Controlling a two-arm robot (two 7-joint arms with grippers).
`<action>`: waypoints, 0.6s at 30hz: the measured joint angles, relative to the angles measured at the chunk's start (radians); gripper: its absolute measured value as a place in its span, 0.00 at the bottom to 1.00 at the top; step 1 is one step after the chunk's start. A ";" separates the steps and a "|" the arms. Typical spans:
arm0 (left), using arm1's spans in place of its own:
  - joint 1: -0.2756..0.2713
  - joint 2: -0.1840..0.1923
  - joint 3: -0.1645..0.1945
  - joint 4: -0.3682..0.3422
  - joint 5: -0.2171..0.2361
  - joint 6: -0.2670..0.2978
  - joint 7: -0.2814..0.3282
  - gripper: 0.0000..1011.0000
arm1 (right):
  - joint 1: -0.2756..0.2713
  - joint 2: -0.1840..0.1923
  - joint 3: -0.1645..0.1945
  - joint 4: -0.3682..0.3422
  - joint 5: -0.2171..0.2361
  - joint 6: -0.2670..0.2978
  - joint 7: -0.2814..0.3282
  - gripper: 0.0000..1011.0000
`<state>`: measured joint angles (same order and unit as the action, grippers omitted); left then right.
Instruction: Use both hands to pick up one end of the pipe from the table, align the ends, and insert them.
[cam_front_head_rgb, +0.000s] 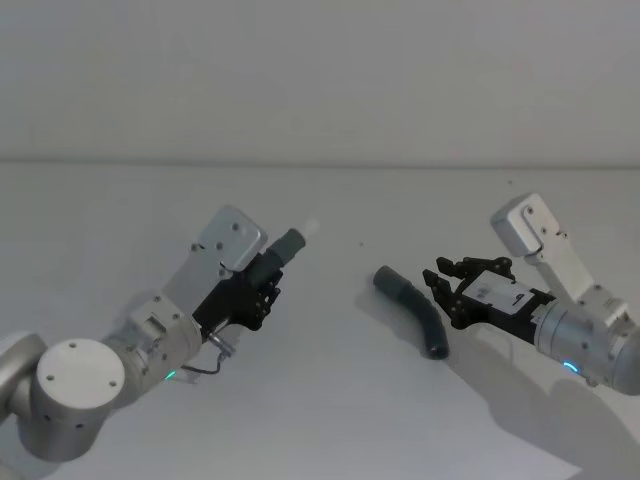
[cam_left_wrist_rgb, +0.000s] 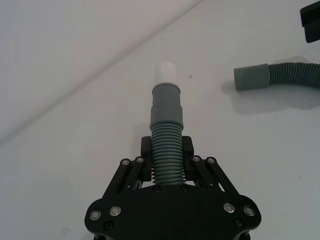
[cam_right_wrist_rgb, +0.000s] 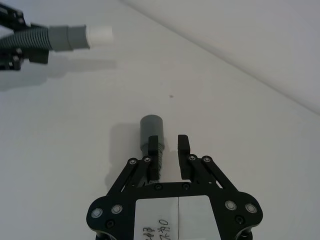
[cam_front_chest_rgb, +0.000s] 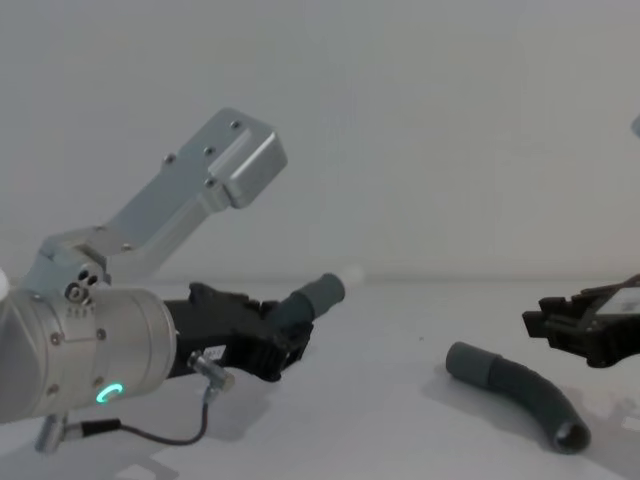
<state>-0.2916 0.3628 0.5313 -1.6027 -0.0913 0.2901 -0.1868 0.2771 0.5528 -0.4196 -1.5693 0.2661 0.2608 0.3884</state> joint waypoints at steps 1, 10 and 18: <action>0.000 0.000 0.000 0.000 0.000 0.000 0.000 0.34 | 0.000 0.000 0.000 0.000 0.000 0.000 0.000 0.22; -0.031 0.066 0.043 0.003 0.106 -0.143 -0.034 0.34 | -0.006 0.025 0.005 -0.017 -0.016 0.014 0.019 0.22; -0.050 0.108 0.067 0.005 0.170 -0.223 -0.058 0.34 | -0.008 0.035 0.006 -0.022 -0.022 0.024 0.028 0.48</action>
<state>-0.3414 0.4705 0.5982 -1.5975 0.0787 0.0667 -0.2443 0.2687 0.5879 -0.4131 -1.5910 0.2440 0.2845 0.4160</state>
